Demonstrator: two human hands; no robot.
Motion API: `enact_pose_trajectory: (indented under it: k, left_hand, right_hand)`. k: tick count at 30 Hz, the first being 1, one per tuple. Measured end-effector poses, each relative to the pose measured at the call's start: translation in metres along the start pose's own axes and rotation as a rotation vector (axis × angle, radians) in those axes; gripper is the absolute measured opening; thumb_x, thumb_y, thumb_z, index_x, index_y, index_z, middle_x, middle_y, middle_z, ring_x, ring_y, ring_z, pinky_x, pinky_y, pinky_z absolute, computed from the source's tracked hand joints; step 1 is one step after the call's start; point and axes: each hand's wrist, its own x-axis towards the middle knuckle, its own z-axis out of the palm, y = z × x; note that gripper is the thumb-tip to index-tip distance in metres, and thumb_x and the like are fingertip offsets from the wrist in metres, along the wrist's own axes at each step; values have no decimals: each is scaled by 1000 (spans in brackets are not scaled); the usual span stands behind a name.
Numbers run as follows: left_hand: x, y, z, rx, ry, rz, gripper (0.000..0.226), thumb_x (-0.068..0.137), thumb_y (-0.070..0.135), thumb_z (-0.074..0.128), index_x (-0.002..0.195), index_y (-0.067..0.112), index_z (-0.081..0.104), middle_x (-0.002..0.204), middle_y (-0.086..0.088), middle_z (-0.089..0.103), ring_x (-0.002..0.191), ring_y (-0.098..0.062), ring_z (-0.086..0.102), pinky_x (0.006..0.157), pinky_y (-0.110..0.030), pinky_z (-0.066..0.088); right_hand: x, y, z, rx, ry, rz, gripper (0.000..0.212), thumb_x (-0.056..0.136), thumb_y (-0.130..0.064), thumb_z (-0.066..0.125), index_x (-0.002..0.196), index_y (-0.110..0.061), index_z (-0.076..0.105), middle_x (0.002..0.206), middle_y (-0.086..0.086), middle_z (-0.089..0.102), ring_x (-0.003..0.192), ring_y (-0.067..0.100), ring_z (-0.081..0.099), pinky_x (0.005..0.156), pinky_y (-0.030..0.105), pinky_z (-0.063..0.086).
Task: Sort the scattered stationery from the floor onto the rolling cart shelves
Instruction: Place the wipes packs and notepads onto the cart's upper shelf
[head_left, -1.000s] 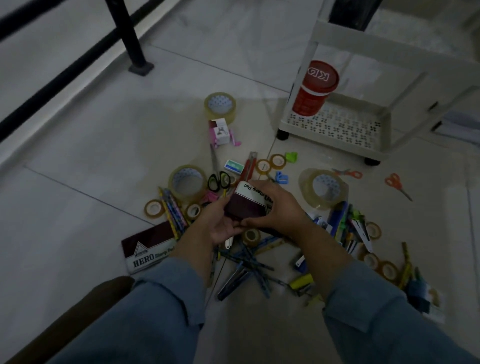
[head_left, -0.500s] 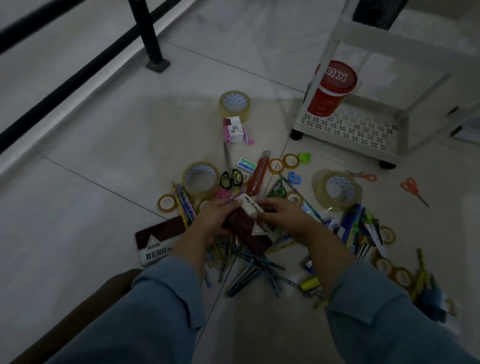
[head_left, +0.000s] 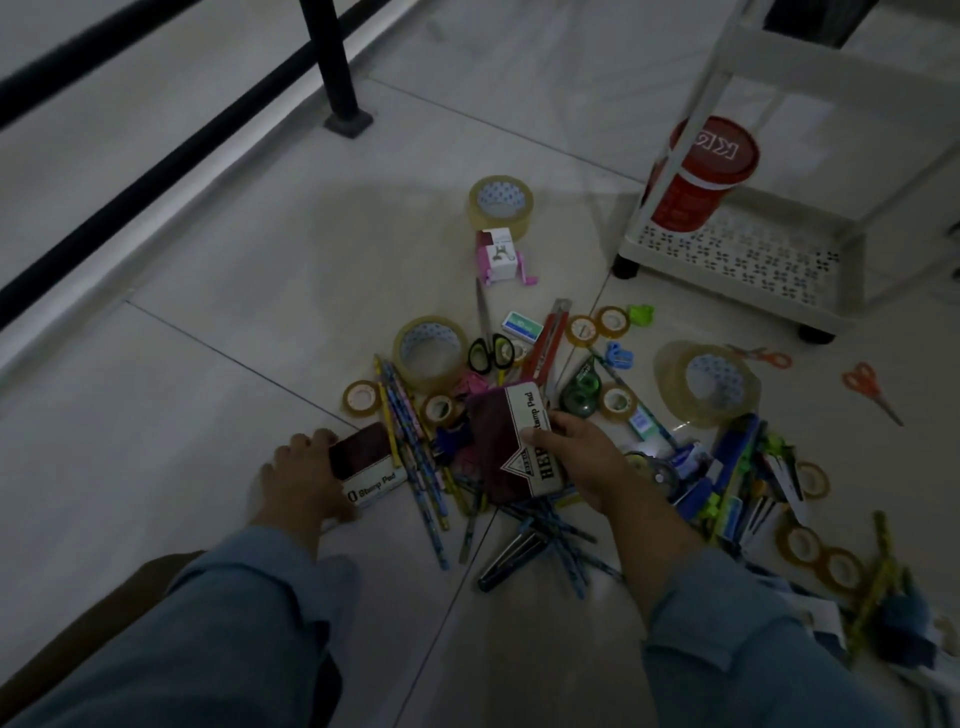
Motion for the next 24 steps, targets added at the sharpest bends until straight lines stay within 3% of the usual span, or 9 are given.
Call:
enact_pose_trajectory:
  k: [4, 8, 11, 13, 16, 19, 22, 24]
  left_hand:
    - [0, 2, 2, 13, 78, 13, 78, 57, 47, 82, 120, 14, 47, 116, -10, 43, 108, -28, 47, 88, -36, 43]
    - [-5, 12, -17, -457, 236, 25, 57, 61, 35, 85, 101, 6, 57, 96, -10, 58, 91, -28, 61, 68, -34, 47]
    - [-12, 38, -36, -869, 388, 88, 61, 65, 31, 84, 112, 4, 57, 99, -4, 59, 91, -19, 58, 71, -29, 44]
    - [-15, 65, -45, -1112, 305, 168, 63, 69, 33, 81, 119, 6, 53, 108, -2, 61, 94, -18, 61, 68, -25, 50]
    - [-23, 111, -51, -1381, 13, 281, 48, 84, 30, 68, 123, 7, 51, 110, -5, 65, 89, -15, 66, 57, -15, 54]
    - [-35, 151, -47, -1323, -105, 364, 39, 94, 30, 54, 125, 8, 47, 115, -5, 62, 90, -16, 63, 58, -17, 54]
    - [-41, 175, -41, -1184, -65, 379, 53, 92, 38, 55, 133, 8, 40, 124, -8, 57, 106, -27, 60, 86, -41, 54]
    - [-48, 186, -41, -1127, -13, 447, 55, 87, 45, 57, 128, 10, 45, 118, -7, 60, 104, -29, 62, 89, -46, 53]
  right_hand:
    - [-1, 0, -1, 29, 27, -23, 30, 90, -21, 60, 118, -11, 60, 106, 11, 68, 88, 24, 65, 70, 34, 53]
    - [0, -1, -1, 91, 116, -52, 32, 93, -24, 56, 122, -11, 54, 110, 13, 66, 95, 30, 64, 83, 47, 54]
    - [0, -5, -2, 198, 200, -63, 28, 94, -20, 54, 121, -14, 51, 109, 11, 64, 95, 30, 63, 86, 47, 52]
    - [-1, -9, -4, 240, 233, -80, 29, 94, -18, 53, 123, -14, 51, 109, 10, 62, 93, 27, 61, 81, 43, 52]
    - [-3, -15, -5, 275, 265, -111, 32, 95, -19, 51, 127, -14, 49, 110, 9, 62, 91, 25, 61, 73, 36, 51]
    - [-6, -25, -7, 309, 282, -114, 33, 95, -19, 49, 127, -20, 49, 114, 9, 63, 97, 28, 62, 82, 43, 54]
    - [-13, -36, -15, 360, 306, -110, 27, 95, -19, 41, 118, -16, 55, 104, 9, 66, 91, 26, 64, 84, 45, 54]
    - [-21, -42, -24, 395, 312, -98, 29, 98, -27, 36, 111, -14, 59, 92, 7, 67, 81, 23, 64, 82, 41, 52]
